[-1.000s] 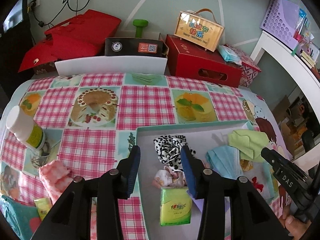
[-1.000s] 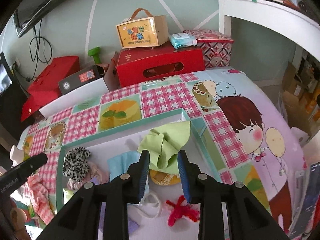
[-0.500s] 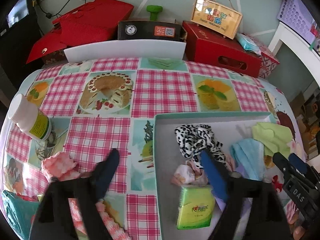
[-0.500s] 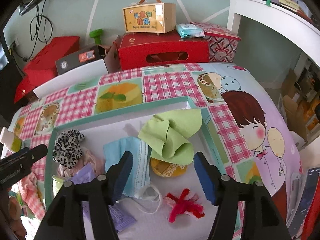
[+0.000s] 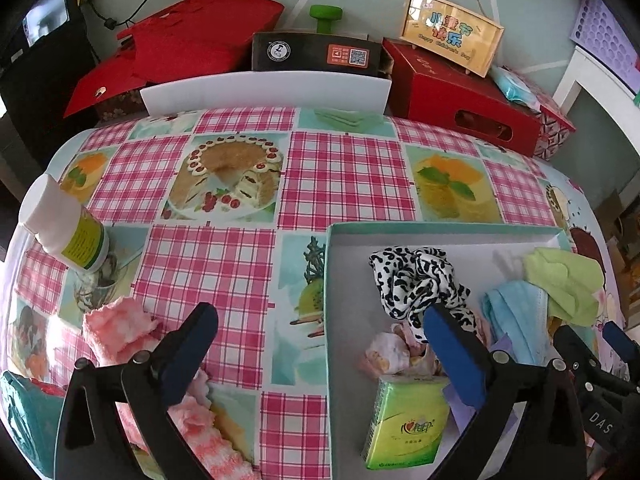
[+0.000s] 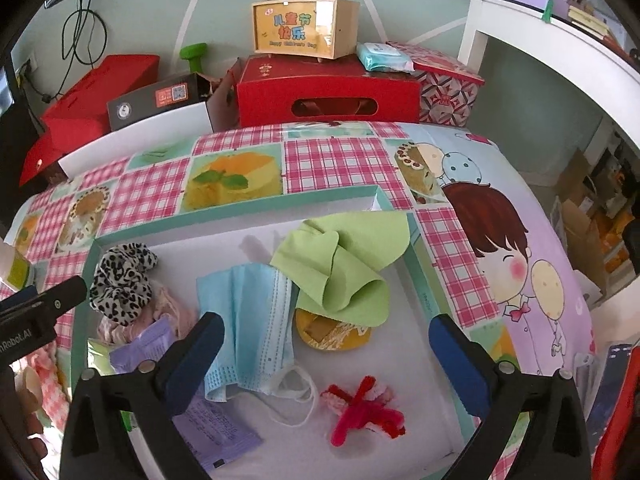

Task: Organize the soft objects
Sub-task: 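Move both tools back from the tray toward the pink striped towel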

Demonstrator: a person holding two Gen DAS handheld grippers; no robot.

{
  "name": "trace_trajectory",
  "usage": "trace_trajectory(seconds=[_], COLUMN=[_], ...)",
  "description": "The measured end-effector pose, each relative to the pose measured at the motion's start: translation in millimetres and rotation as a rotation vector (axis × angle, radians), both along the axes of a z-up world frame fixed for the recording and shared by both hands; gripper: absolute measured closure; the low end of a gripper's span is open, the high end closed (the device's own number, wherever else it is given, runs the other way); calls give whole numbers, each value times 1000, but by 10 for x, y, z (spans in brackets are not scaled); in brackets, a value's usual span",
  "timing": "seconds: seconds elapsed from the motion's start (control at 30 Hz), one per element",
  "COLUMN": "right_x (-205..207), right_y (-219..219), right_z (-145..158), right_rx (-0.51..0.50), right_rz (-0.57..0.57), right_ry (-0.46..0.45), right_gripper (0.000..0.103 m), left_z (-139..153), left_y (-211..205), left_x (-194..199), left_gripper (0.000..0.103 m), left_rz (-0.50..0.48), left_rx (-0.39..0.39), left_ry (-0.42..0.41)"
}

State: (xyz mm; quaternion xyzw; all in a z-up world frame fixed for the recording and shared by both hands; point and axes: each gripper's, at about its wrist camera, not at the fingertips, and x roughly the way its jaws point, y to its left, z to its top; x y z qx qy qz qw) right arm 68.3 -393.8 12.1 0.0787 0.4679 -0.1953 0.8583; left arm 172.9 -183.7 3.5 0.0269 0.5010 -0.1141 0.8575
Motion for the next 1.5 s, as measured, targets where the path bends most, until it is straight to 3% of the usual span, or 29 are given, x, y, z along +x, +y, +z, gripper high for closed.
trace_trajectory(seconds=[0.3,0.5,1.0,1.5], right_x=[-27,-64,-136,-140], right_y=[-20,6,252,859], right_z=[48,162,126,148], right_rx=[15,56,65,135], right_rz=[-14,9,42,215], right_ry=[-44,-138,-119,-192], right_gripper=[0,0,0,0], left_z=[19,31,90,208], left_y=[49,107,340,762], left_x=[4,-31,-259,-582], left_gripper=[1,1,1,1], left_rz=[22,41,54,128], left_rx=[-14,-22,-12,-70], left_ry=[-16,-16,-32,-133])
